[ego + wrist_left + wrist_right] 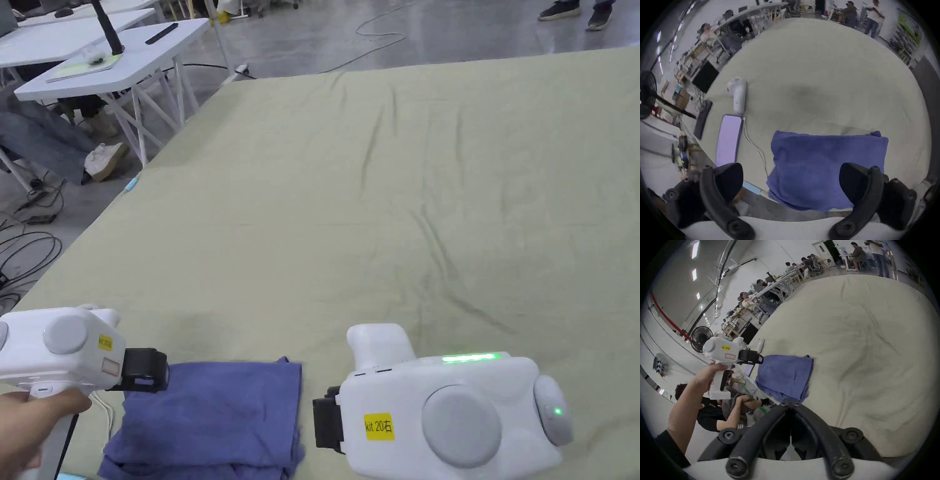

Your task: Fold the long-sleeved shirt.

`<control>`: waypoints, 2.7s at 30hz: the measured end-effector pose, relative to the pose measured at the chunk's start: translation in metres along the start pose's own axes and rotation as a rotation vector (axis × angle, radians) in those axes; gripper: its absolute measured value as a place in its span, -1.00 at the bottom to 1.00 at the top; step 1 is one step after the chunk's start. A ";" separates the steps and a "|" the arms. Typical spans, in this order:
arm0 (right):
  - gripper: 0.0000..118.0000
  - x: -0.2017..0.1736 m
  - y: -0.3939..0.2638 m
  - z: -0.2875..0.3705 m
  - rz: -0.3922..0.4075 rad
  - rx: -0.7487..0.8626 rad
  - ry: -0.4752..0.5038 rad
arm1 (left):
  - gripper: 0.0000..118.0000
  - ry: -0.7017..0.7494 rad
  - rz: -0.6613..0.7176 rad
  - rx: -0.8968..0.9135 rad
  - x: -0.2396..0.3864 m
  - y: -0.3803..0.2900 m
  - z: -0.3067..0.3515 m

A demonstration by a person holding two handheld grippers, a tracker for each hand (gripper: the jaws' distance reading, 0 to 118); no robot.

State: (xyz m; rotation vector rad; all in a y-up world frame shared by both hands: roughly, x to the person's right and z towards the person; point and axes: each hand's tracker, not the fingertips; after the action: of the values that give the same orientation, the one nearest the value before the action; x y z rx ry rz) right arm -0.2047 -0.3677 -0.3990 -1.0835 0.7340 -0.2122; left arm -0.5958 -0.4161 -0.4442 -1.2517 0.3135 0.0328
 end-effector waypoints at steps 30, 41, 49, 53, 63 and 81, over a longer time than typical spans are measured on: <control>-1.00 0.058 -0.018 0.419 0.285 1.066 -0.623 | -1.00 -0.413 -0.013 1.214 0.304 -0.088 0.406; -0.62 0.094 -0.047 0.426 0.221 1.059 -0.679 | -0.75 -0.319 -0.038 1.241 0.336 -0.127 0.400; 1.00 0.096 -0.032 0.427 0.120 1.037 -0.664 | 1.00 -0.324 -0.059 1.287 0.330 -0.135 0.401; 1.00 0.090 -0.028 0.426 0.098 1.006 -0.694 | 1.00 -0.305 -0.049 1.276 0.328 -0.132 0.401; 1.00 0.084 -0.031 0.420 0.128 0.989 -0.623 | 1.00 -0.339 -0.027 1.226 0.325 -0.130 0.399; 1.00 0.073 -0.030 0.405 0.172 0.975 -0.640 | 1.00 -0.375 -0.033 1.205 0.320 -0.129 0.400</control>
State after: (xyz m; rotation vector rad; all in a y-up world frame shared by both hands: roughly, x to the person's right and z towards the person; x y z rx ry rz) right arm 0.1127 -0.1244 -0.2988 -0.1157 0.0822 -0.0458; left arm -0.1782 -0.1293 -0.2947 -0.0412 -0.0448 0.0400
